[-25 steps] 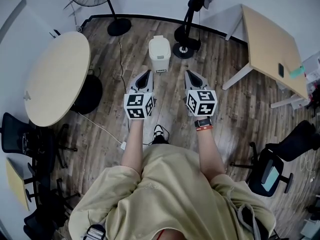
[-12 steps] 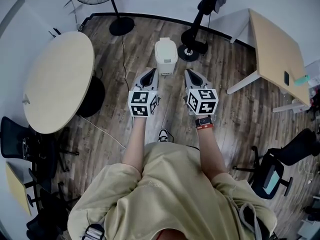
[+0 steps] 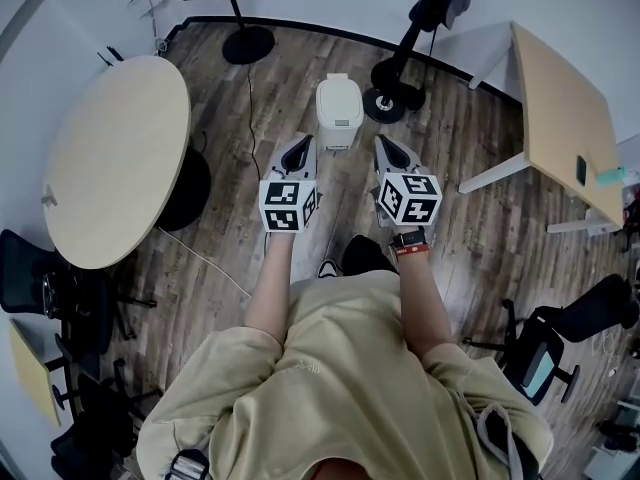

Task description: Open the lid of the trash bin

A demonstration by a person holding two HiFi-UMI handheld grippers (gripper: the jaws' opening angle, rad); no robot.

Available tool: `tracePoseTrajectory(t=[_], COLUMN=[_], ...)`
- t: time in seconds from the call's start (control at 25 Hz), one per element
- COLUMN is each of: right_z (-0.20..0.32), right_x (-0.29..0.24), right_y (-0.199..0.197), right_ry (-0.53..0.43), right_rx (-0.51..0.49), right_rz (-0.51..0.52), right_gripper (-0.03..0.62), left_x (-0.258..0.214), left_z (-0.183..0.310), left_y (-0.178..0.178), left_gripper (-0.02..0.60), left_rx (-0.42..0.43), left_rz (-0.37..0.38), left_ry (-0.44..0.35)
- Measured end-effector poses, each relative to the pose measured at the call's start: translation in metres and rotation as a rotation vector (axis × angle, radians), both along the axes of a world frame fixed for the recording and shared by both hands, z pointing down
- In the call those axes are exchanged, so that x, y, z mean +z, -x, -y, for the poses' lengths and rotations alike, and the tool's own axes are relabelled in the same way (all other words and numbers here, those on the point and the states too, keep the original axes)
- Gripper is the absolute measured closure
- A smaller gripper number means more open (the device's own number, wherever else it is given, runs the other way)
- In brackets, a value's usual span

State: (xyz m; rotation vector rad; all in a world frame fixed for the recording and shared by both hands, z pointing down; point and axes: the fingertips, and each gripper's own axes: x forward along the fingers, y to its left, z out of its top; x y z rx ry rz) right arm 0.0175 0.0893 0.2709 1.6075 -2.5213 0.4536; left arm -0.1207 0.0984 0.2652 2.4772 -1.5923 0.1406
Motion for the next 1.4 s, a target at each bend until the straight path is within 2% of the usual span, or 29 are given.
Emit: tracePoseTrajectory(t=[0.2, 0.4, 0.72, 1.12, 1.4], right_z=[0.041, 0.106, 0.189, 0.242, 0.273], right_x=[0.017, 0.026, 0.06, 0.114, 0.161], right_y=[0.006, 0.0, -0.014, -0.008, -0.006], right_ry=[0.019, 0.018, 0.098, 0.209, 0.308], right_rx=[-0.041, -0.08, -0.093, -0.11, -0.118], right_rz=[0.007, 0.0, 0.028, 0.023, 0.103], right_gripper=[0.579, 0.579, 0.579, 0.579, 0.579], left_x=[0.018, 0.028, 0.049, 0.097, 0.142], left_z=[0.039, 0.097, 0.178, 0.234, 0.268], left_y=[-0.005, -0.018, -0.027, -0.032, -0.039], left_gripper=[0.557, 0.557, 0.557, 0.557, 0.557], left_rx=[-0.015, -0.018, -0.048, -0.026, -0.019], left_rz=[0.002, -0.01, -0.011, -0.036, -0.042], left_ry=[0.021, 0.029, 0.089, 0.188, 0.261])
